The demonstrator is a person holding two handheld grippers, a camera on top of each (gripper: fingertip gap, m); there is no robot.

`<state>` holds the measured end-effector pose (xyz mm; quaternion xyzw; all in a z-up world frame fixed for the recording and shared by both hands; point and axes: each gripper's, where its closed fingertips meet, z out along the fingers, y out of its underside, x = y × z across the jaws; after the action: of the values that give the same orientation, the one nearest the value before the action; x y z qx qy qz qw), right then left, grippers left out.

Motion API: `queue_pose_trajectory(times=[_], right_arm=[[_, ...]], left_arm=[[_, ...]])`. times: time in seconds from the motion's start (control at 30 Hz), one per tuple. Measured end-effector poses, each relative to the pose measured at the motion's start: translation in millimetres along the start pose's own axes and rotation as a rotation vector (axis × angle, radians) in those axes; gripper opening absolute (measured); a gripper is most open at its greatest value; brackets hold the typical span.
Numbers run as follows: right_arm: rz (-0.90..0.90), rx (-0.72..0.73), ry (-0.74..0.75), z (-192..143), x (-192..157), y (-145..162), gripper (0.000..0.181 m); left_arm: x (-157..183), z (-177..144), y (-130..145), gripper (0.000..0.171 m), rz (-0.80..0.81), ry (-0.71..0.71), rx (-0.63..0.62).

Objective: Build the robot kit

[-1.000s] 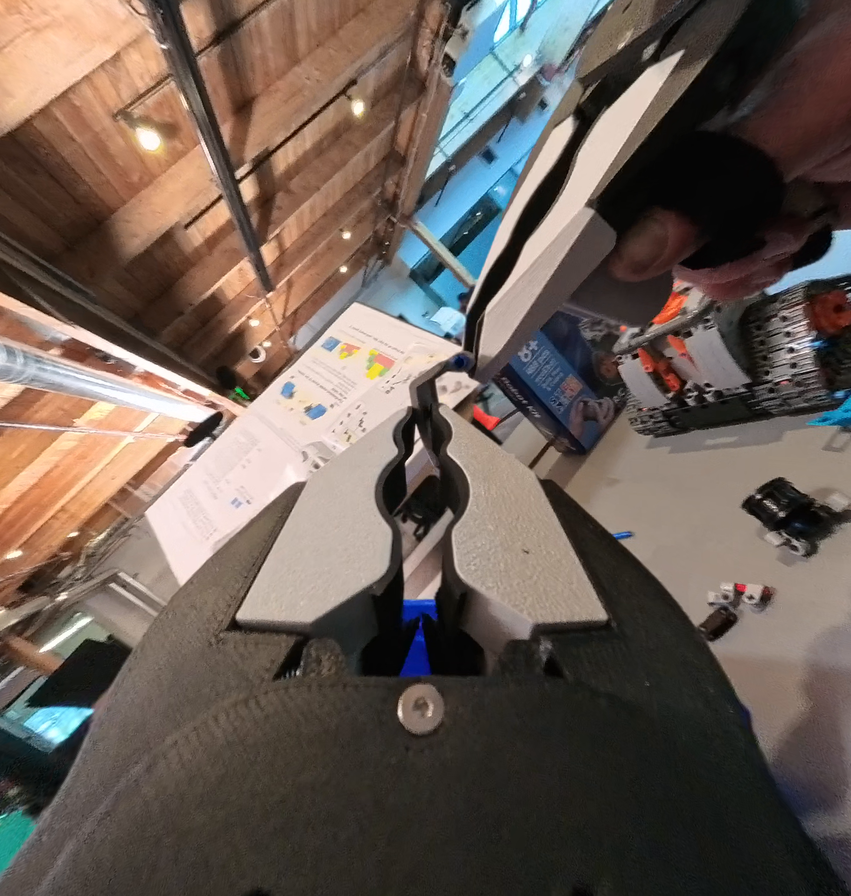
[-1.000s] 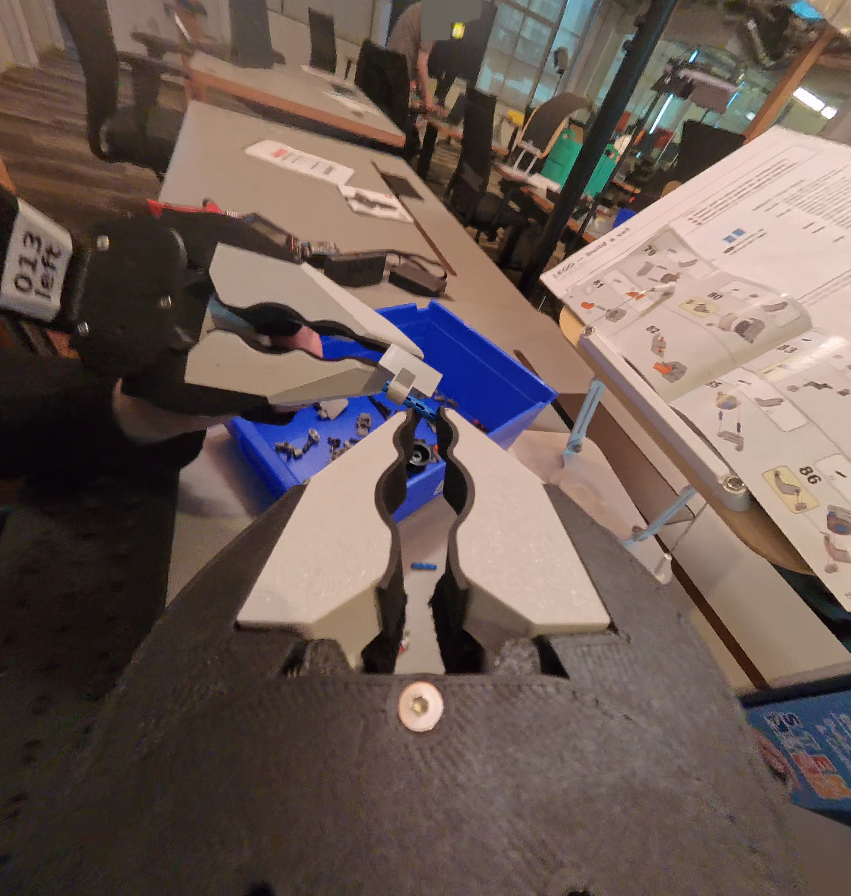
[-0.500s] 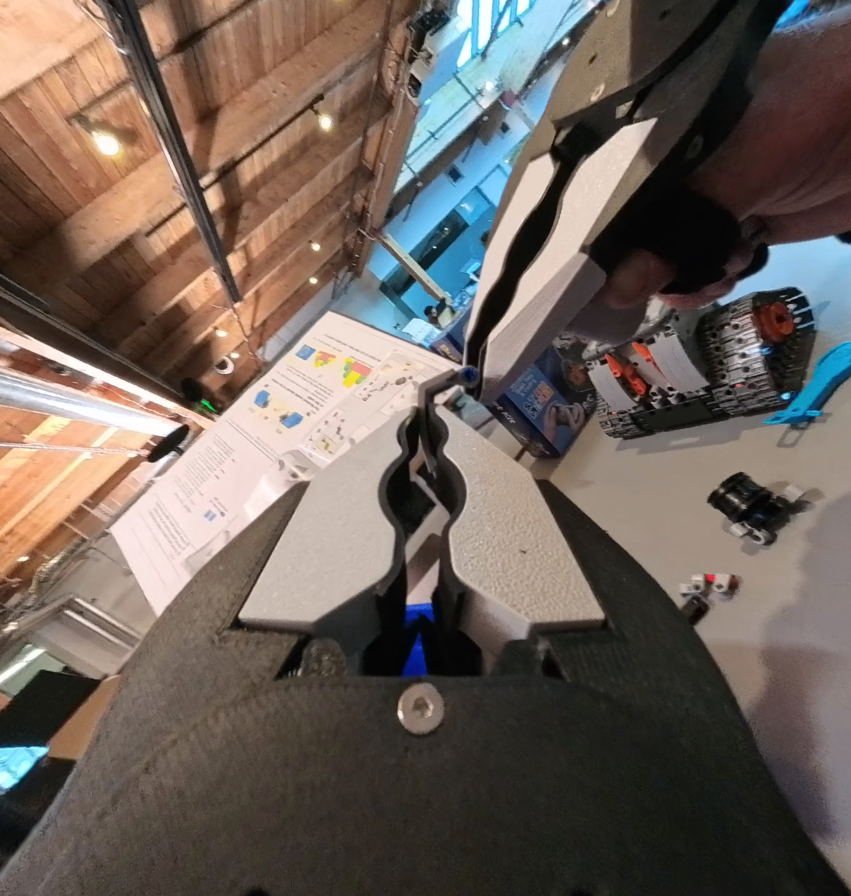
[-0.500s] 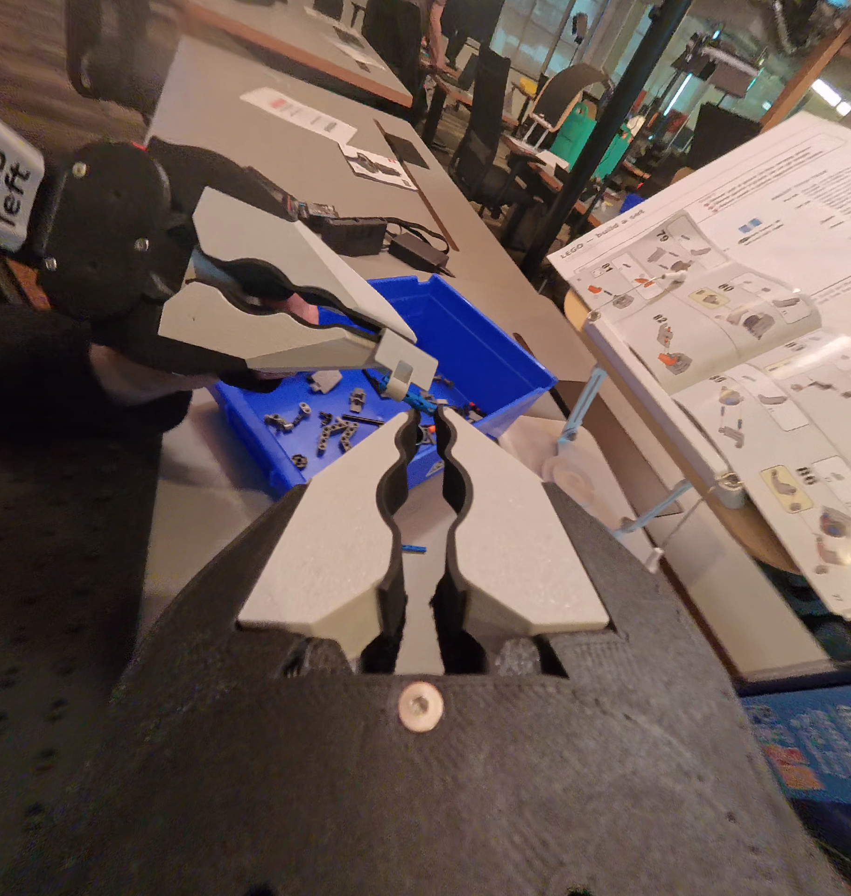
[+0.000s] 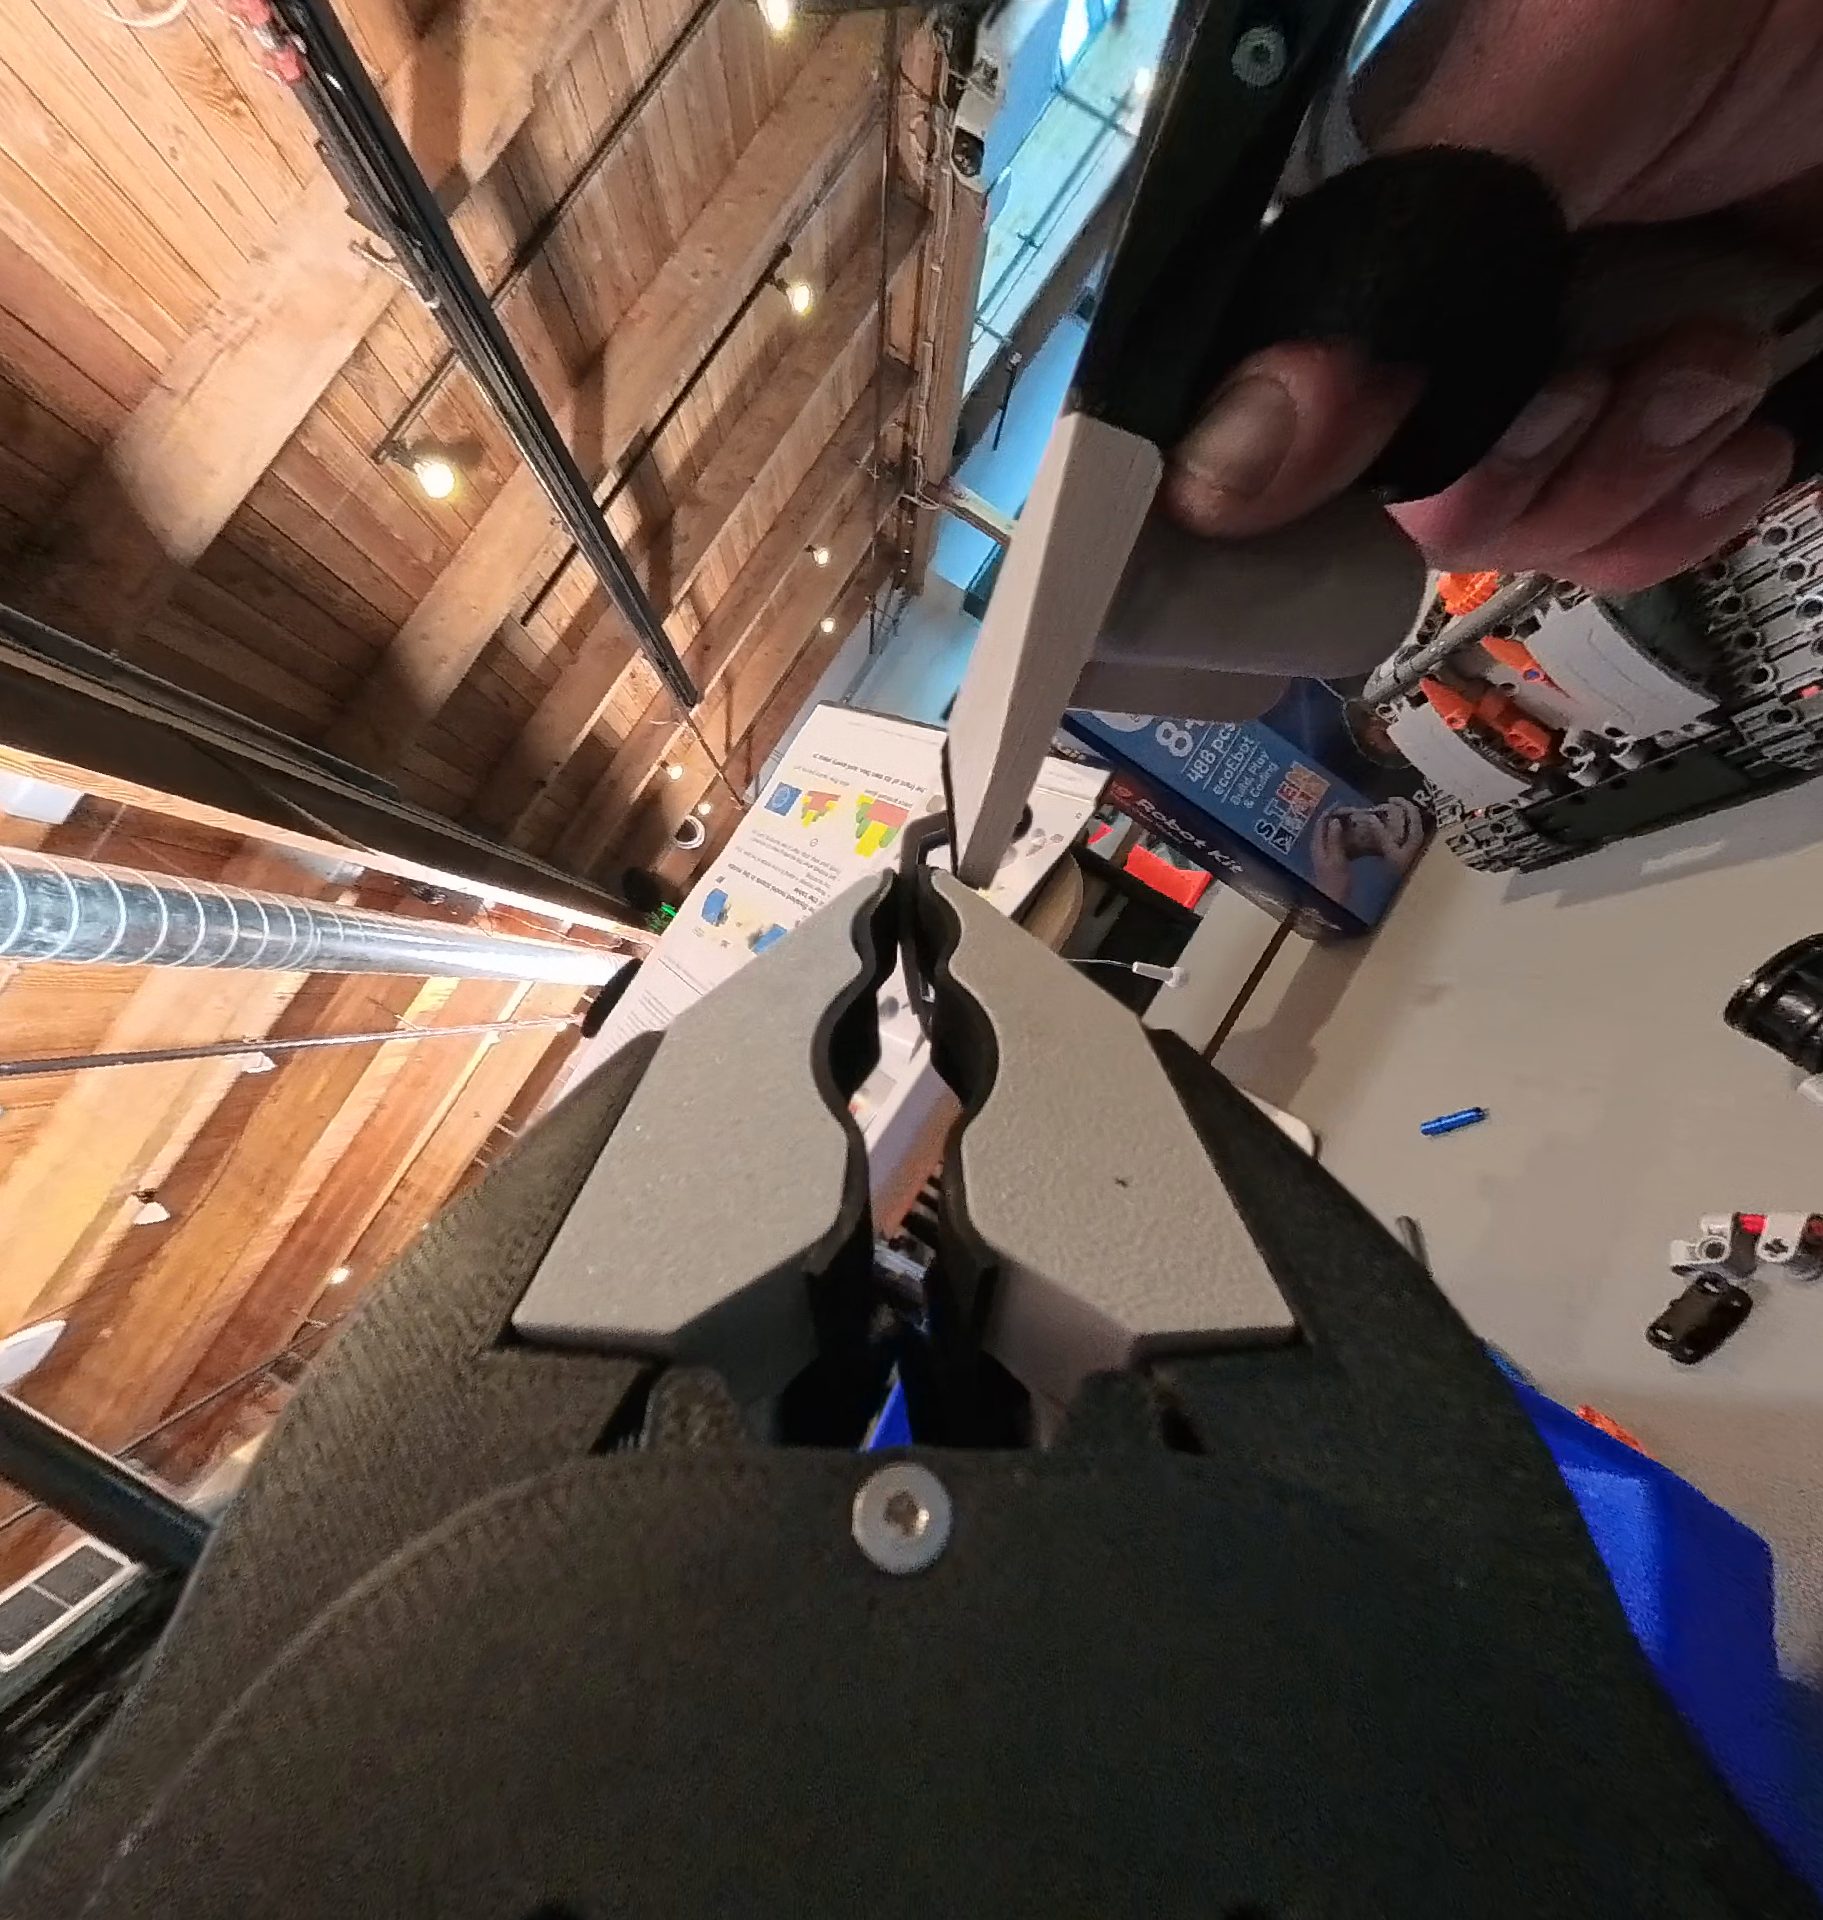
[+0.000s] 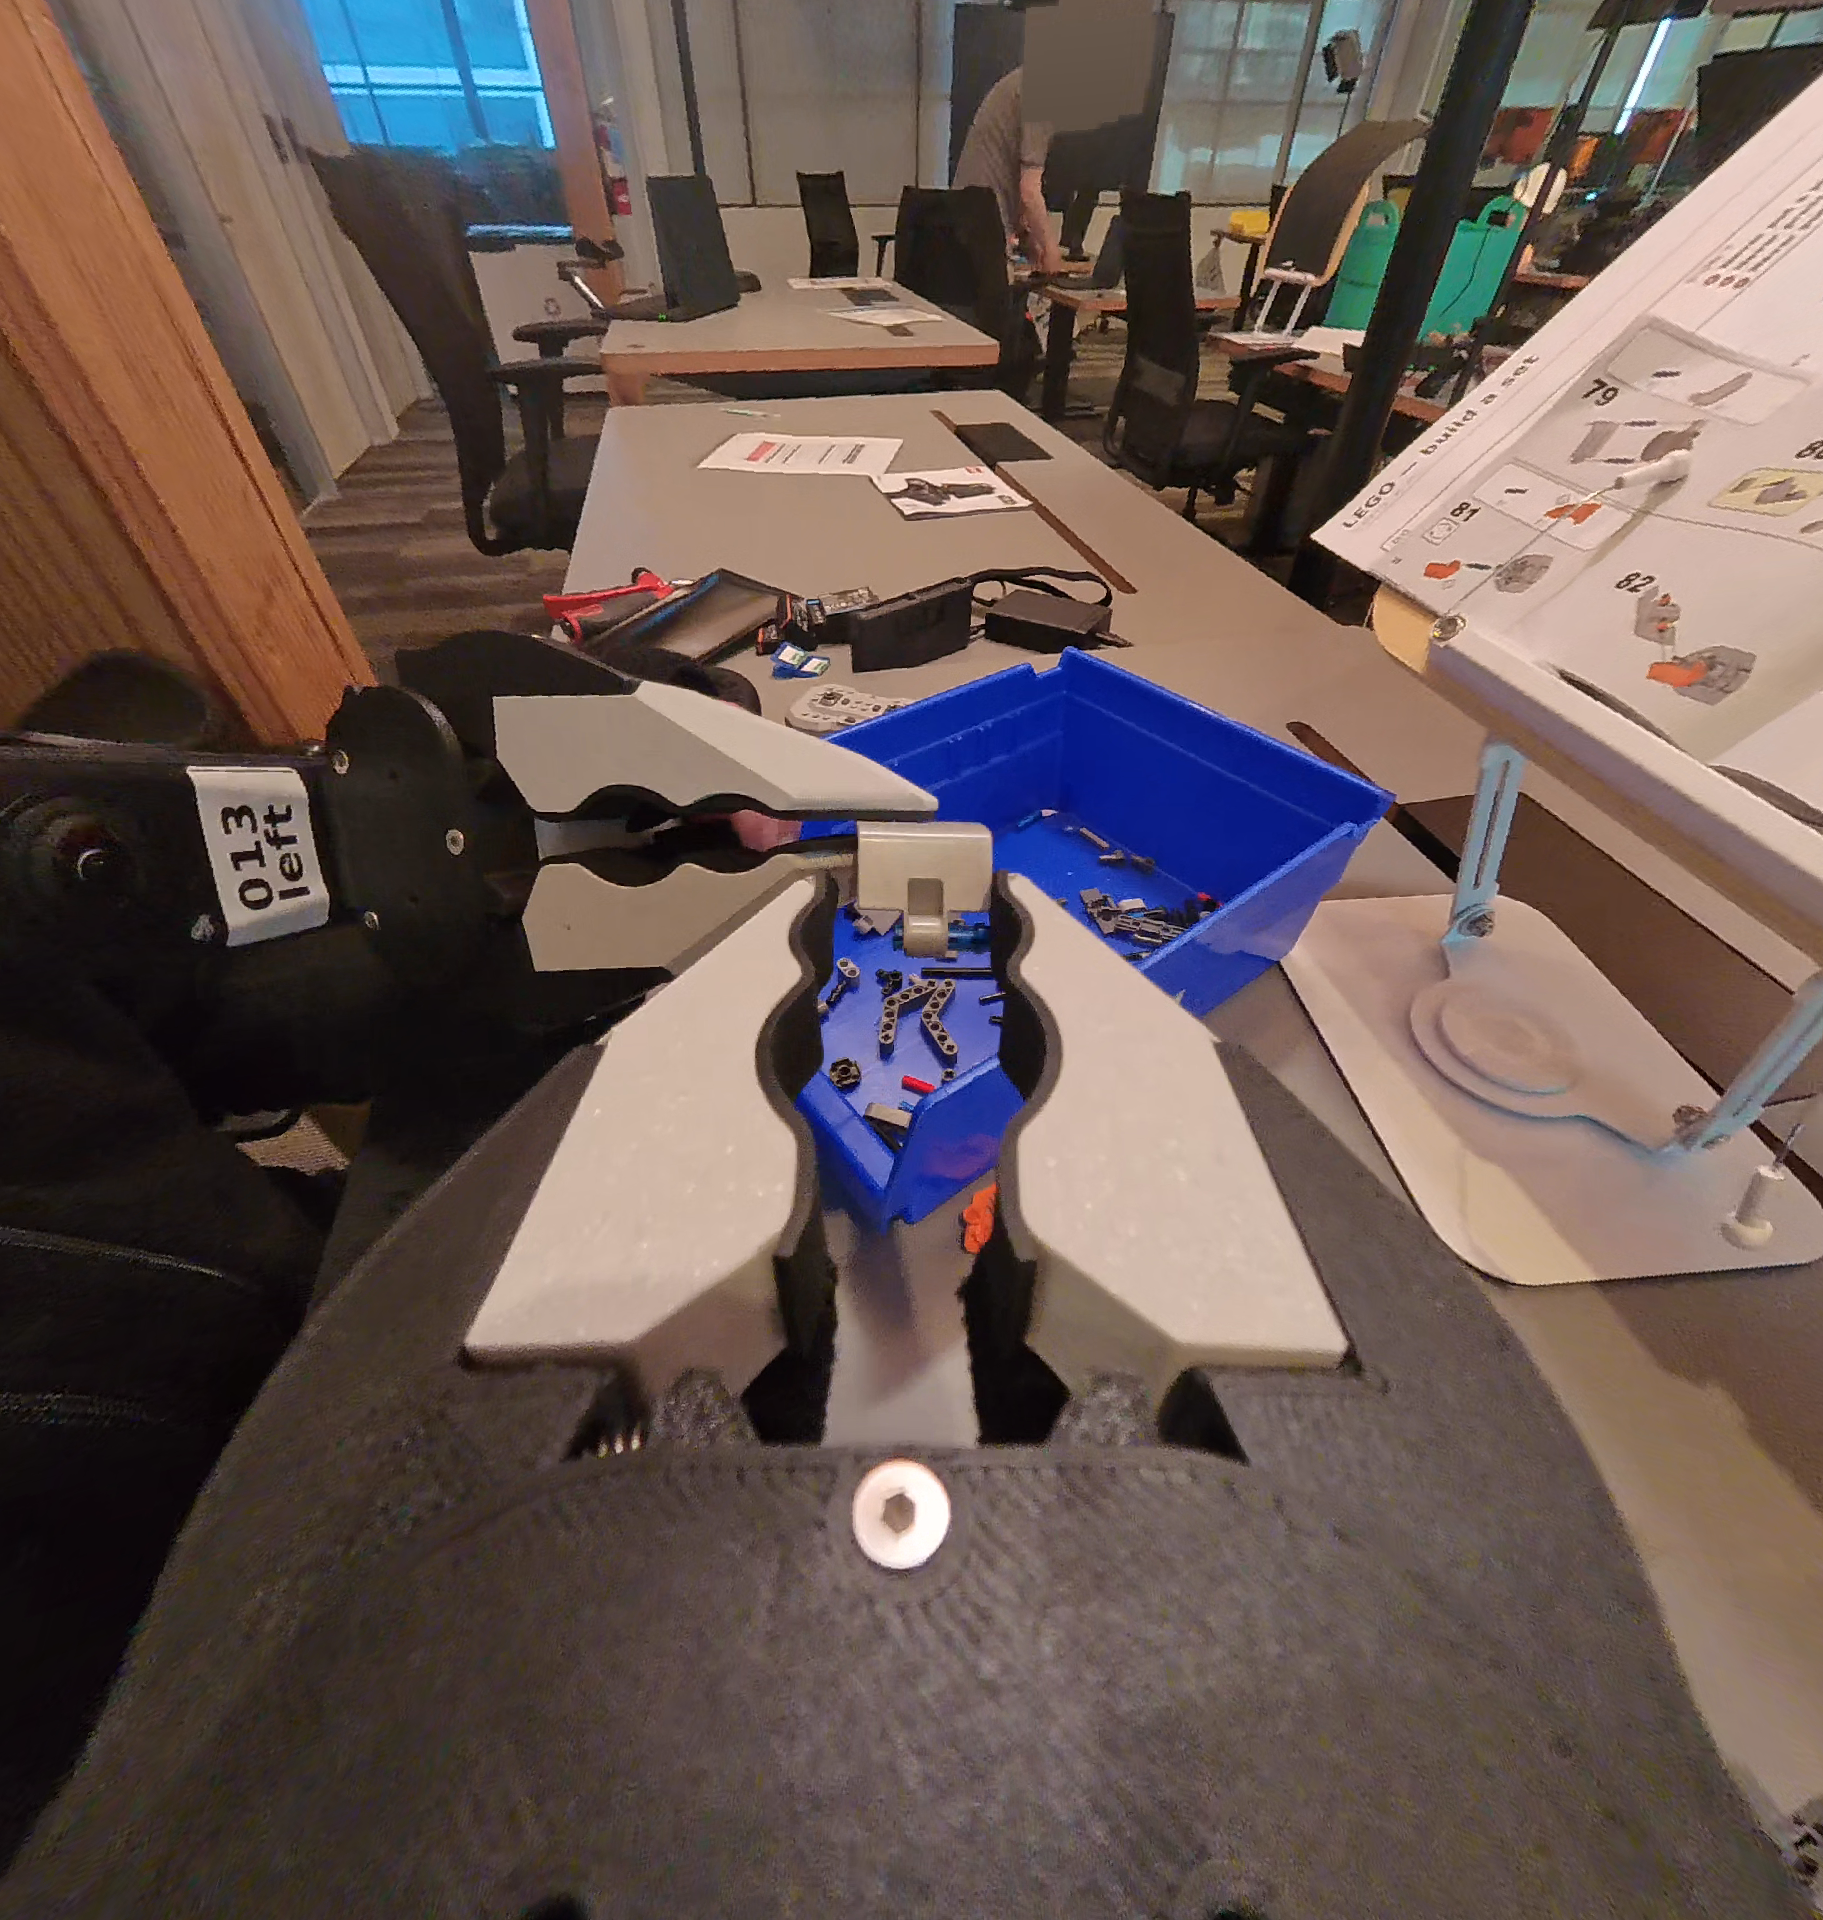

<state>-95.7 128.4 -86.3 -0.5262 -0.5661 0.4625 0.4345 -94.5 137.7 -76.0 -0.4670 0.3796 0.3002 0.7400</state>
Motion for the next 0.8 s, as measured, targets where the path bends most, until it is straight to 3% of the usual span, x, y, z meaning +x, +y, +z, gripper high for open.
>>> queue_pose_trajectory(times=[0.13, 0.27, 0.57, 0.8], right_arm=[[-0.007, 0.010, 0.019, -4, 1, 2, 0.027], [-0.016, 0.011, 0.053, -10, 6, 3, 0.039], [0.083, 0.002, -0.021, -9, 1, 9, 0.030], [0.019, 0.011, -0.020, -9, 0, 7, 0.028]], left_arm=[[4, 1, -3, 0.000, 0.015, -0.001, 0.007], [5, 1, -9, 0.000, 0.029, -0.009, 0.021], [6, 1, -12, 0.000, 0.066, -0.030, 0.025], [5, 0, -12, 0.000, 0.044, -0.038, 0.035]])
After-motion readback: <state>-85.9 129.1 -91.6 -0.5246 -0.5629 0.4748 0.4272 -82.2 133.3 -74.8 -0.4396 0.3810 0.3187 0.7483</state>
